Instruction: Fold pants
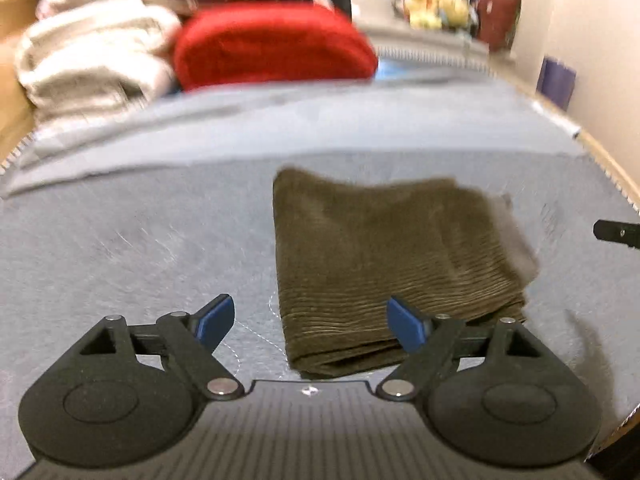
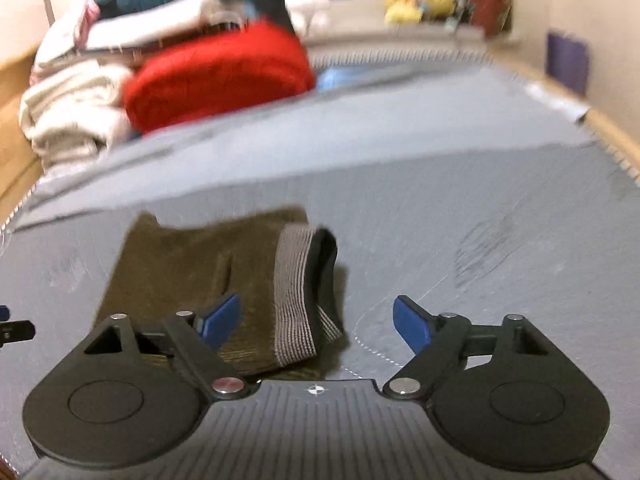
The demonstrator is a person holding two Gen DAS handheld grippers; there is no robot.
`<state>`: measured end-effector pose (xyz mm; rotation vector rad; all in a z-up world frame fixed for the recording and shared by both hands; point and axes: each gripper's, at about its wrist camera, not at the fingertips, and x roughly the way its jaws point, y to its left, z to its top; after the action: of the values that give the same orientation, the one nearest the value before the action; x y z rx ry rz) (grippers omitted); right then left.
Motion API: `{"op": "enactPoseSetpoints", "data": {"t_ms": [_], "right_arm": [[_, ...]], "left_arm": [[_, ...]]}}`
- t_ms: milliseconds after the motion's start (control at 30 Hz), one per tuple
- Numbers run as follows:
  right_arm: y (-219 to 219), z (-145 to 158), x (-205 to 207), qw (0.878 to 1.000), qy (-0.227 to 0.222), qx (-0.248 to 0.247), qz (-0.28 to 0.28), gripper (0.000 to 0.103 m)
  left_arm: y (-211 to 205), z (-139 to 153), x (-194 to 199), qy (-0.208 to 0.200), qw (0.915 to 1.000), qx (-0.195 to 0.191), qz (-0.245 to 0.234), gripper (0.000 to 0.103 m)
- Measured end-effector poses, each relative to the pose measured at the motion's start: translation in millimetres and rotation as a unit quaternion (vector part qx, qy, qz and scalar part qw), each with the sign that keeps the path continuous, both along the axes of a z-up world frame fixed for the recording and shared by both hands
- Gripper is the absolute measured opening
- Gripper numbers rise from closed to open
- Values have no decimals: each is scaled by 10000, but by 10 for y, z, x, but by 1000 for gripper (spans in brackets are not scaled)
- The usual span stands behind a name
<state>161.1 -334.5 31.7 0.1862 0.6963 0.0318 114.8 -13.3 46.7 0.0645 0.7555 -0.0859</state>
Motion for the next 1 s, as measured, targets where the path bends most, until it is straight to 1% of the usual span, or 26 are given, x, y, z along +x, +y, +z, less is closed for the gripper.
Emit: {"op": "enactPoseSetpoints", "data": {"t_ms": [33, 100, 167, 200, 233, 267, 300, 333, 367, 400, 467, 500, 533, 567, 600, 633, 733, 767, 833, 933, 1000], "right_arm": [[39, 45, -162, 9999, -157, -62, -10, 89], [168, 109, -500, 9989, -442, -153, -6, 91], [269, 174, -789, 9979, -626, -119, -109, 92], [304, 197, -900, 9972, -741, -75, -96, 93], [348, 227, -1038, 9961, -882, -57, -64, 96], [405, 233, -1144, 9951, -988, -95, -13, 96], [468, 188, -1224, 9944, -1045, -172, 44, 96], [518, 148, -1296, 9938, -1073, -263, 82, 96], [543, 119, -1348, 9938, -1074, -294, 74, 96], [559, 77, -1335, 9946, -999, -280, 56, 96], [571, 38, -1328, 9970, -739, -199, 95, 96], [592, 40, -1320, 9973, -704, -189, 126, 96], [609, 38, -1311, 9973, -683, -212, 151, 96], [625, 15, -1290, 9976, -631, -230, 174, 96], [647, -11, -1302, 9979, -581, -211, 192, 96], [660, -54, -1281, 9983, -518, -186, 204, 96], [749, -202, -1239, 9985, -329, -335, 264, 96], [770, -237, -1231, 9985, -304, -365, 289, 96], [828, -275, -1177, 9986, -117, -393, 340, 96], [873, -309, -1149, 9978, -107, -468, 451, 96], [911, -329, -1131, 9974, -47, -514, 503, 96]], "left_arm": [[-60, 36, -163, -150, 9999, -6, -8, 87], [-178, 57, -424, -304, 9994, -6, 182, 87], [-278, 5, -667, -432, 9985, -153, 289, 88], [-321, -63, -777, -448, 9984, -226, 264, 90], [-368, -156, -861, -401, 9987, -211, 235, 97], [-420, -271, -936, -248, 9993, -134, 228, 101], [-451, -339, -976, 36, 9995, -70, 316, 102], [-474, -397, -973, 300, 9986, -123, 421, 102], [-484, -418, -975, 435, 9977, -244, 461, 102], [-507, -415, -964, 478, 9976, -248, 429, 102], [-521, -434, -933, 306, 9986, -134, 402, 102], [-513, -463, -939, 201, 9988, -97, 433, 102], [-499, -530, -914, 240, 9985, -29, 492, 102], [-488, -591, -854, 435, 9972, 9, 601, 102], [-472, -592, -811, 490, 9967, -98, 642, 102], [-461, -579, -795, 411, 9970, -176, 633, 102], [-468, -581, -738, 410, 9962, -168, 744, 102], [-476, -600, -726, 467, 9960, -209, 737, 102], [-529, -620, -691, 510, 9961, -150, 707, 102], [-587, -626, -638, 484, 9969, -86, 620, 102], [-570, -694, -603, 481, 9972, -66, 572, 102]]}}
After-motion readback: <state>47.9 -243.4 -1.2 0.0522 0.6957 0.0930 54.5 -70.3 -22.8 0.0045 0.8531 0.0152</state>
